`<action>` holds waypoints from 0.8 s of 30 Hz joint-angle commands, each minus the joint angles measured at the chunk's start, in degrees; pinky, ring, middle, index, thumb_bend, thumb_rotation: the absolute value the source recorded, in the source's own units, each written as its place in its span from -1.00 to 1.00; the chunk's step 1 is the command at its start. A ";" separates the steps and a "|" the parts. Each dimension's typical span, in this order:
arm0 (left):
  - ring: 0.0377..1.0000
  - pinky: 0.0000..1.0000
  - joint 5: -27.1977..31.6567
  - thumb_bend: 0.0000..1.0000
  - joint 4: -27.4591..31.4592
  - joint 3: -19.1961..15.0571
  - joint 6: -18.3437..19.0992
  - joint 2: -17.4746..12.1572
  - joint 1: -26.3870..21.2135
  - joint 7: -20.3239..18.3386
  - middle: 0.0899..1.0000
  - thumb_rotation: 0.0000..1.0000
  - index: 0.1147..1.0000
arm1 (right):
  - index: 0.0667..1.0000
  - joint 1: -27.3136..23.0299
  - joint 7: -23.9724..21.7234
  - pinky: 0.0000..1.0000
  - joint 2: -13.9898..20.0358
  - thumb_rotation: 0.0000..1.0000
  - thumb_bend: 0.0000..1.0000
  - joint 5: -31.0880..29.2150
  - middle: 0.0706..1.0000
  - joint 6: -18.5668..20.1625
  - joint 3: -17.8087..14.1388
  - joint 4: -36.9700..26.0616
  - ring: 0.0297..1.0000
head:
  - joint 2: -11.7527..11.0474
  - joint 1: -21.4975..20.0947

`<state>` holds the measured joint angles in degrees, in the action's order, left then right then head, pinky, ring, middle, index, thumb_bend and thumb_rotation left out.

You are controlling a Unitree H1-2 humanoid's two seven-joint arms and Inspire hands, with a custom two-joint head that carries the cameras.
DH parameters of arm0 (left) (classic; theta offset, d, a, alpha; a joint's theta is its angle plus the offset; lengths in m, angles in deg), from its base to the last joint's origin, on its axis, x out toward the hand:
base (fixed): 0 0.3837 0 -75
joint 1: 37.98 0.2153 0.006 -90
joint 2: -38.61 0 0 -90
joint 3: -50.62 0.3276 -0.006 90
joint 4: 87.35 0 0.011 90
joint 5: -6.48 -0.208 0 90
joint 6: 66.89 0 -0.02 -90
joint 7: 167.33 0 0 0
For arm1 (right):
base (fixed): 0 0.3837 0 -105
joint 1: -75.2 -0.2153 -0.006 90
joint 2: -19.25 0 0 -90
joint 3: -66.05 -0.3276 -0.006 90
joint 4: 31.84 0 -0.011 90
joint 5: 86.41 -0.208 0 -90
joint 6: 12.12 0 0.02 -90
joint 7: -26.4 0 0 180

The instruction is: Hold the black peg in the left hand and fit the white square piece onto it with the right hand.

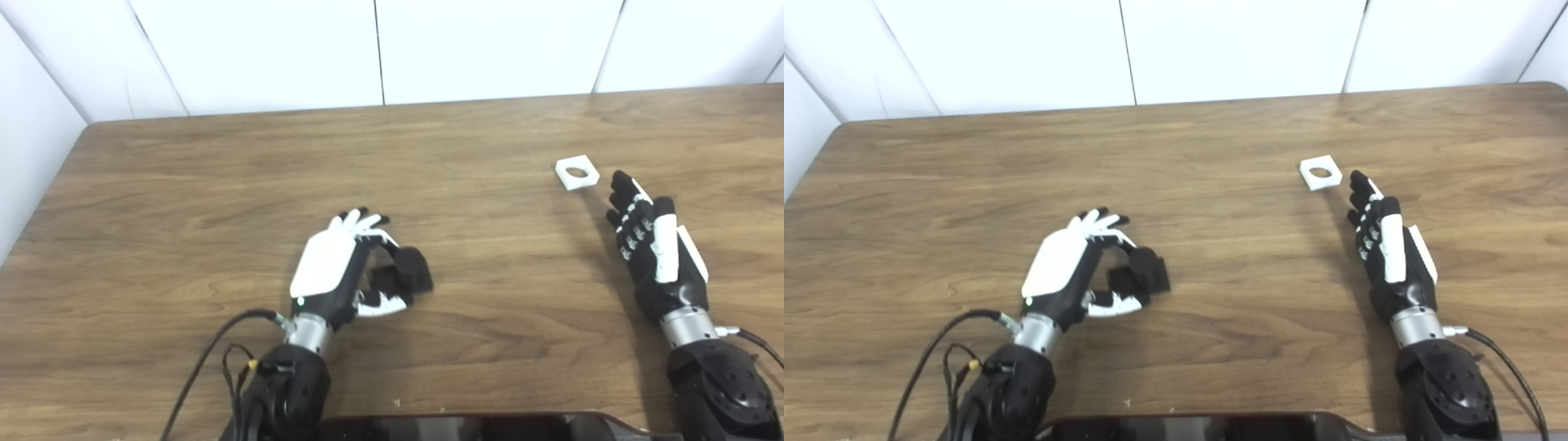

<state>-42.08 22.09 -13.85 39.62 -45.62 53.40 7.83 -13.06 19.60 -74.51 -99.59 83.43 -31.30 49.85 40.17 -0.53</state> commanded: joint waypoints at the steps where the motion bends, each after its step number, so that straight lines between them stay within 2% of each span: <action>1: 0.95 1.00 -0.73 0.03 1.54 0.31 -0.80 -0.12 0.47 -1.35 0.77 -0.85 -0.15 | 0.89 -0.09 -0.72 1.00 -0.26 1.00 0.31 -0.58 0.97 -0.57 0.30 -1.74 1.00 | 0.06 -0.10; 7: 0.94 1.00 -2.08 0.04 1.51 0.96 -2.86 0.77 1.53 -1.14 0.76 -0.86 -0.15 | 0.90 0.35 -0.77 1.00 -0.10 1.00 0.28 -0.51 0.98 -0.33 0.43 -2.16 1.00 | 0.11 -0.33; 15: 0.95 1.00 -2.37 0.04 0.63 0.37 -3.67 1.43 1.79 -0.90 0.76 -0.86 -0.15 | 0.86 -0.47 -1.00 1.00 0.69 1.00 0.32 -0.63 0.95 -0.75 0.04 -1.64 1.00 | 0.00 -0.20; 18: 0.96 1.00 -2.41 0.03 0.41 0.07 -3.64 1.39 1.80 -1.24 0.77 -0.86 -0.15 | 0.85 -1.29 -0.59 1.00 2.06 0.95 0.30 3.69 0.95 -2.94 0.99 -1.30 1.00 | -0.05 -0.61; 19: 0.95 1.00 -2.41 0.03 0.26 -0.05 -3.77 1.38 1.78 -1.20 0.77 -0.86 -0.15 | 0.86 -1.71 -0.21 0.98 3.13 0.90 0.30 6.75 0.95 -3.39 1.69 -1.64 1.00 | -0.15 -0.77; 21: 0.94 1.00 -2.39 0.04 -0.08 -0.25 -4.13 1.49 1.74 -0.98 0.76 -0.86 -0.15 | 0.82 -2.42 0.35 0.85 4.53 0.63 0.32 10.76 0.92 -3.37 2.44 -2.29 0.94 | -0.26 -0.92; 23: 0.94 1.00 -2.25 0.04 -0.56 -0.48 -4.52 1.72 1.67 -0.71 0.76 -0.86 -0.15 | 0.74 -3.89 1.61 0.72 5.74 0.33 0.47 15.34 0.85 -1.41 2.89 -3.67 0.84 | -0.38 -0.94; 24: 0.94 1.00 -2.27 0.04 -0.74 -0.56 -4.60 1.85 1.63 -0.67 0.76 -0.86 -0.15 | 0.71 -4.81 1.81 0.71 6.23 0.21 0.53 16.76 0.84 -0.88 3.01 -4.05 0.83 | -0.47 -0.86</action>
<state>-43.46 22.30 -14.08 35.44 -44.00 55.28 6.74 -14.14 20.20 -69.39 -85.51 82.84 -28.45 48.66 39.64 -1.32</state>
